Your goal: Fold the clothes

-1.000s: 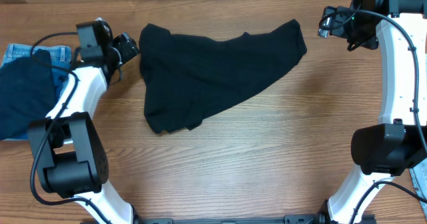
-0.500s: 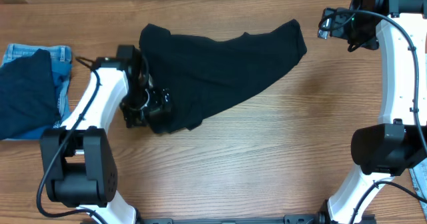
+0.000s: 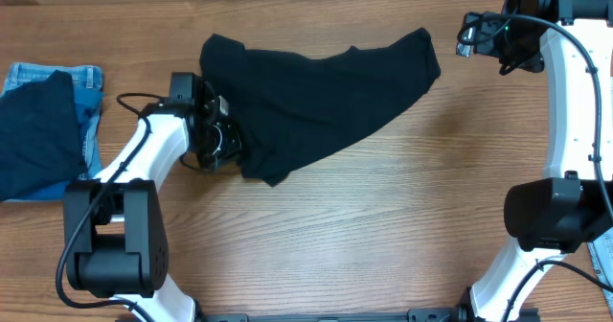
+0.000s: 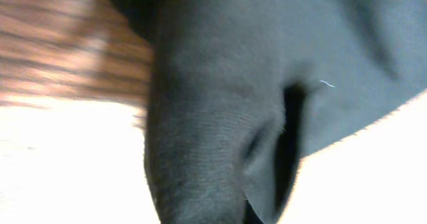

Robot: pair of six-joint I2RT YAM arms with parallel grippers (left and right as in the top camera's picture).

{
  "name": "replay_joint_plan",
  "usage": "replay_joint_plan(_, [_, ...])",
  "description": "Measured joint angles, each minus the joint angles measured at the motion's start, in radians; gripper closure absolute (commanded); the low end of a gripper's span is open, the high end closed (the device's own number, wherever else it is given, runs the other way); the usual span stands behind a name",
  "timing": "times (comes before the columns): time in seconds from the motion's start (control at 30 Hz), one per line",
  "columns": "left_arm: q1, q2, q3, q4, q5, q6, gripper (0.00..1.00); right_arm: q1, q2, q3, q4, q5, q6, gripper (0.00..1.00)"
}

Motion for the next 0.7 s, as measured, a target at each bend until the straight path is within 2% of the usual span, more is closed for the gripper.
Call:
replay_joint_plan(0.17, [0.001,-0.113,0.199,-0.027,0.083,-0.001,0.96,0.0,0.026,-0.009,0.011,-0.044,0.0,0.03])
replay_joint_plan(0.27, [0.003,-0.227,0.323,-0.004,0.094,-0.008,0.96,-0.001,0.08,-0.101,0.066,-0.135,-0.006,0.04])
replay_joint_plan(0.43, [0.003,-0.282,0.437,0.031,0.1,-0.031,0.96,0.021,0.102,-0.277,0.108,-0.363,-0.119,0.04])
replay_joint_plan(0.57, [0.003,-0.282,0.439,0.057,0.096,-0.037,0.96,0.121,0.102,-0.362,0.145,-0.388,-0.222,0.04])
replay_joint_plan(0.7, [0.003,-0.282,0.439,0.117,0.087,-0.049,0.96,0.305,0.102,-0.378,0.237,-0.246,-0.284,0.06])
